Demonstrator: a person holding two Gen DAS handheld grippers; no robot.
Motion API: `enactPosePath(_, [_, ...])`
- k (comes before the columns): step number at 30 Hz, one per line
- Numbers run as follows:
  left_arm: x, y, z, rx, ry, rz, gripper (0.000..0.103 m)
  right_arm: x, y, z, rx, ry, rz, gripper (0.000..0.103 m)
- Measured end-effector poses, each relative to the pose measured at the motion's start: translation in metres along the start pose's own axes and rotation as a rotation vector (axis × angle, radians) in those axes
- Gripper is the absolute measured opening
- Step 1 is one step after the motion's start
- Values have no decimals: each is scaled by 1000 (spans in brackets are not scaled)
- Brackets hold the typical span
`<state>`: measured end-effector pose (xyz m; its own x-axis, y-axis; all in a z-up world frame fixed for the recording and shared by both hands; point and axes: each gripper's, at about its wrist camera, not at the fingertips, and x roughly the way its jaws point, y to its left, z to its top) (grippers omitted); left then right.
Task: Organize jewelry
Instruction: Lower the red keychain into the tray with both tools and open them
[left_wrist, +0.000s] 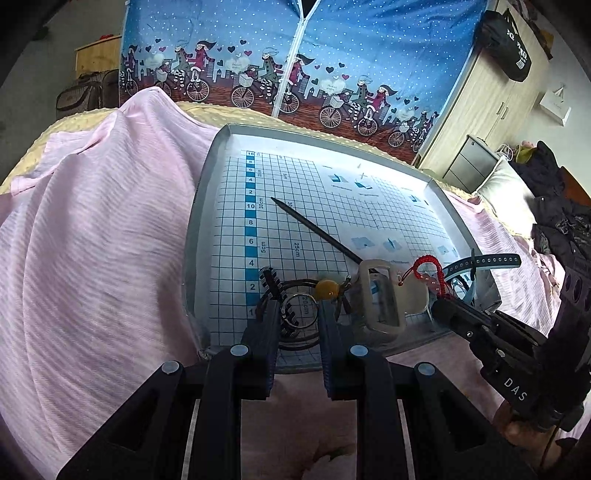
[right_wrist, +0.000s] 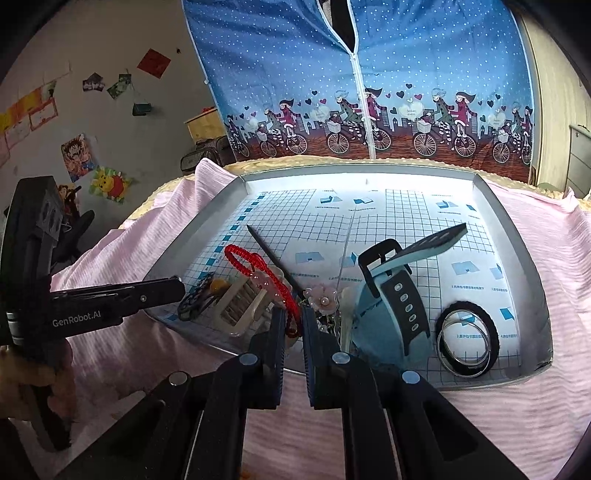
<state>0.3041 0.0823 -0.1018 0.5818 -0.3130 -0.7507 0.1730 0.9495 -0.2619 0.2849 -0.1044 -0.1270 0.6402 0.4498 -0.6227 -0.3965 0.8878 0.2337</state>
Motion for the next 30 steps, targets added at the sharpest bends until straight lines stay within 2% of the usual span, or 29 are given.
enactPosePath(12, [5, 1, -2, -17, 32, 33, 17, 0, -3, 0, 19, 5, -5, 10])
enactPosePath(14, [3, 2, -1, -22, 25, 37, 21, 0, -5, 0, 25, 6, -7, 10])
enactPosePath(16, [0, 4, -1, -31, 10, 37, 35, 0, -6, 1, 30, 6, -10, 13])
enactPosePath(19, [-5, 7, 0, -44, -11, 41, 40, -3, -7, 2, 36, -3, -13, 22])
enactPosePath(21, [-8, 8, 0, -49, -25, 43, 45, -4, -8, 3, 37, -7, -15, 23])
enactPosePath(24, [-14, 9, 1, -53, -59, 54, 62, -6, -8, 4, 38, -14, -21, 29])
enactPosePath(26, [-19, 8, 2, -50, -89, 65, 72, -9, -7, 4, 39, -28, -29, 39])
enactPosePath(28, [-23, 6, 3, -49, -124, 68, 86, -13, -6, 6, 36, -47, -37, 44])
enactPosePath(30, [-28, 6, 3, -46, -151, 66, 91, -19, -4, 7, 32, -73, -43, 50])
